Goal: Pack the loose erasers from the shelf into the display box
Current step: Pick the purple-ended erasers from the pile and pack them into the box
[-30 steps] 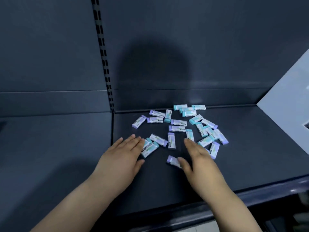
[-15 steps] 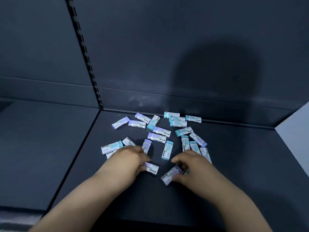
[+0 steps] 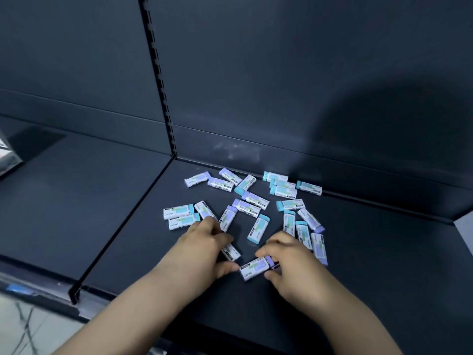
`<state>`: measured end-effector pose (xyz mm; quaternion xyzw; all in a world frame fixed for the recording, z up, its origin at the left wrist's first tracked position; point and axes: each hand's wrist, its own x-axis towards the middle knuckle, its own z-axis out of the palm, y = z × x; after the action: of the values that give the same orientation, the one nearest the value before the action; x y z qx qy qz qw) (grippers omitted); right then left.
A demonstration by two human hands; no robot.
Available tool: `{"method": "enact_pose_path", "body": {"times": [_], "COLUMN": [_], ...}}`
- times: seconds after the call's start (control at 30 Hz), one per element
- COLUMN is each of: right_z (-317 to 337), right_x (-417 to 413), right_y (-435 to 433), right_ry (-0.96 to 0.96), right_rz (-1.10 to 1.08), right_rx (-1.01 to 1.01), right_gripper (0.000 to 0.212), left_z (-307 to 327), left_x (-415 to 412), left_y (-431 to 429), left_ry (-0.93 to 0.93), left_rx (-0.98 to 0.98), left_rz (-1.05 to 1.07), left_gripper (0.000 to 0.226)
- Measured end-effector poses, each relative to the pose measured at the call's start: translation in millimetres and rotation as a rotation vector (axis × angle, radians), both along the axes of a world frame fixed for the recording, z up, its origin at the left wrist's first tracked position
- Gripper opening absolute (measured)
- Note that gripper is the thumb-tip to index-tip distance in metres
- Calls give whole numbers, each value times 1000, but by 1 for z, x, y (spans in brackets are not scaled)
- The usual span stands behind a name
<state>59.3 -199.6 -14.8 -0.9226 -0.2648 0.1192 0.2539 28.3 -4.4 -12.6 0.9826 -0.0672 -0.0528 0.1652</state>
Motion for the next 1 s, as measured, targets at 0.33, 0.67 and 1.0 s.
{"method": "enact_pose_path", "body": {"times": [0.33,0.67,1.0], "right_z": [-4,2,17], "right_x": [-5,-6,13], "right_y": [-2,0,10], "right_ry": [-51,-164,-172], "right_rz": [-1,78,226], "right_rx": [20,-73,-220], "right_gripper": [34,29,39], "left_z": [4,1,5], "left_x": [-12,-25,-18], "left_y": [-4,11,6], "left_ry": [-44,-19,29], "left_rx": [-244,35,-109], "left_rz": [37,-31,2], "left_gripper": [61,79,71]}}
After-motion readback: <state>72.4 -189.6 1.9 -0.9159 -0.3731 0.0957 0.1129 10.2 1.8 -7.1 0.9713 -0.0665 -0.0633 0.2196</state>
